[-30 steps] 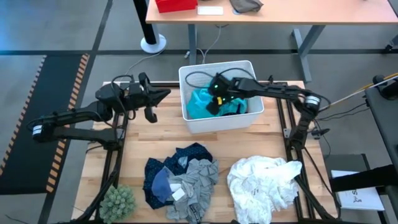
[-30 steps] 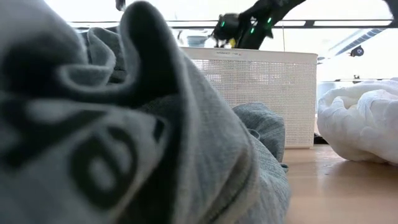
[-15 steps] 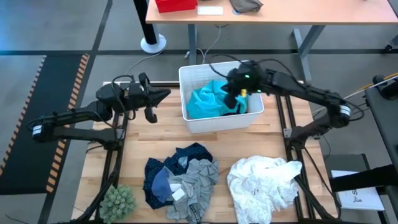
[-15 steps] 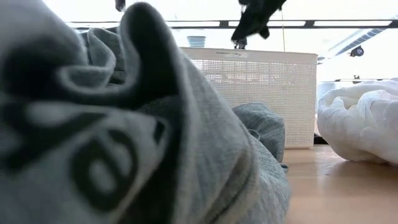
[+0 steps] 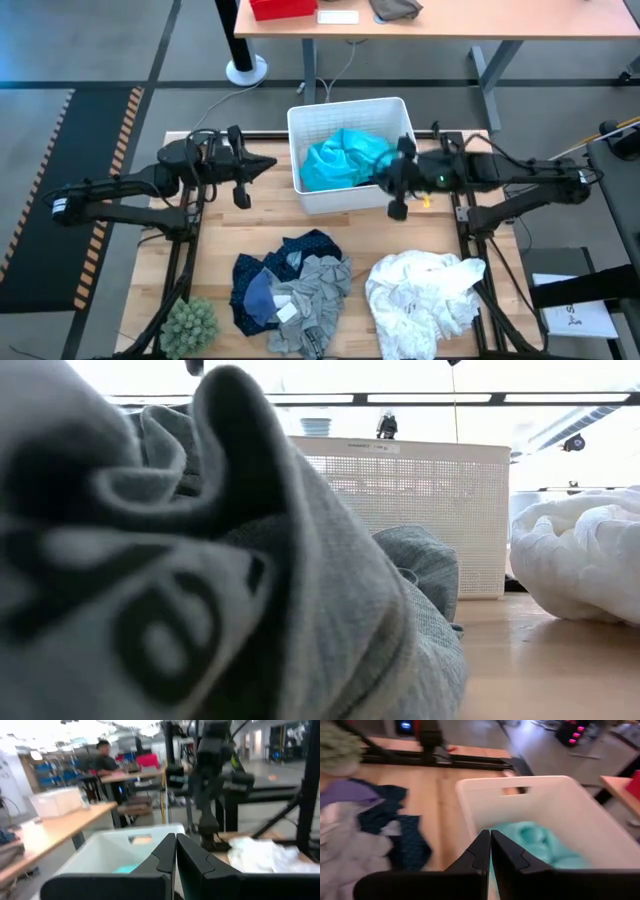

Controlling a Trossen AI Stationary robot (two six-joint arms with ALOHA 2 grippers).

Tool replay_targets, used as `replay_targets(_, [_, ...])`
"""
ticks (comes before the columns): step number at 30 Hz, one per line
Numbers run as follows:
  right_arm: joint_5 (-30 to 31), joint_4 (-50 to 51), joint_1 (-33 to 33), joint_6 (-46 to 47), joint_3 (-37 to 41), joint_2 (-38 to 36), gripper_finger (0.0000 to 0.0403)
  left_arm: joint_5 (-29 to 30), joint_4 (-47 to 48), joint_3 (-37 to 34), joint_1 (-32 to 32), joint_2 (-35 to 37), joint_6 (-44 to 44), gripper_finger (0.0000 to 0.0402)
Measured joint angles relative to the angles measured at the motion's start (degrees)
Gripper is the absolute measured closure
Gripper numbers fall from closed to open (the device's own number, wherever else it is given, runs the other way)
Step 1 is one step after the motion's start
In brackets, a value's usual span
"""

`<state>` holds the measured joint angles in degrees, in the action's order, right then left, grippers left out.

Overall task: Sort clothes
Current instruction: Put the gray sock in the bin

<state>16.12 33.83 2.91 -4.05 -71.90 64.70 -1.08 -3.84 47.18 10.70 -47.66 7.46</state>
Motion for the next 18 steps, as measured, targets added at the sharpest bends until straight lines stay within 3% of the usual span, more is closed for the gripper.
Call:
replay_targets(8, [-0.16, -11.85, 10.40, 4.76, 9.13, 0.44, 0.0403, 0.00, 7.79, 0.00, -2.75, 0.47, -0.49, 0.0402])
replay_targets(18, [-6.05, -28.59, 16.20, 8.90, 20.21, 6.04, 0.0402, 0.00, 8.15, 0.00, -4.55, -1.58, -2.11, 0.0402])
